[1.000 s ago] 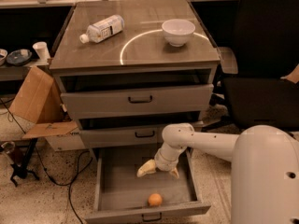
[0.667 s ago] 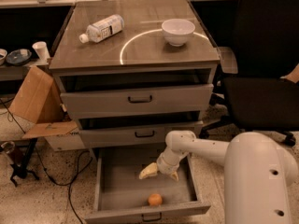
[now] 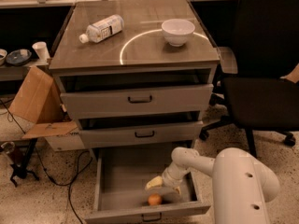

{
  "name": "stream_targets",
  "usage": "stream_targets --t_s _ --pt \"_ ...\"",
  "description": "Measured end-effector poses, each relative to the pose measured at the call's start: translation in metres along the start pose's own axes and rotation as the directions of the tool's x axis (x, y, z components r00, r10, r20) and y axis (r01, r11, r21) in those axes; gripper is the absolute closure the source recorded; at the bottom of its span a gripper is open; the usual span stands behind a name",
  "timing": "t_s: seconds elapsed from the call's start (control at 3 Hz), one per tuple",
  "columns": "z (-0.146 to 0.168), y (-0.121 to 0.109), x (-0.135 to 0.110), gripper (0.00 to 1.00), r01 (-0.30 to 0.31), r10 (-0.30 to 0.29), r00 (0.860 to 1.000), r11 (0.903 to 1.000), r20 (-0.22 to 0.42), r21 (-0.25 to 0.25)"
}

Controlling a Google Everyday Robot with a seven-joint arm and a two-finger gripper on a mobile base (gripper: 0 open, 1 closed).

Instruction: Pick orange from bottom drawer and place on counter

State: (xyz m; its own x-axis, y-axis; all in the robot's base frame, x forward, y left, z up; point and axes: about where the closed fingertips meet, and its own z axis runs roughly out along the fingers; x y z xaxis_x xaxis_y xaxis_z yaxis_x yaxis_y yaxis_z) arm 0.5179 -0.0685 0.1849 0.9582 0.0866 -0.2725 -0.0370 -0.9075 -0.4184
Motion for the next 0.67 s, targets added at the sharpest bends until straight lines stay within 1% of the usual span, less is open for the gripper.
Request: stream_targets --t_s 0.33,0.67 --pt "0.029 0.004 -0.006 0.00 0.003 -0.003 1.000 0.9997 0.007 0.025" --pt "0.047 -0.013 -0.014 0.00 0.046 -0.047 0.999 0.9981 0.017 0.041"
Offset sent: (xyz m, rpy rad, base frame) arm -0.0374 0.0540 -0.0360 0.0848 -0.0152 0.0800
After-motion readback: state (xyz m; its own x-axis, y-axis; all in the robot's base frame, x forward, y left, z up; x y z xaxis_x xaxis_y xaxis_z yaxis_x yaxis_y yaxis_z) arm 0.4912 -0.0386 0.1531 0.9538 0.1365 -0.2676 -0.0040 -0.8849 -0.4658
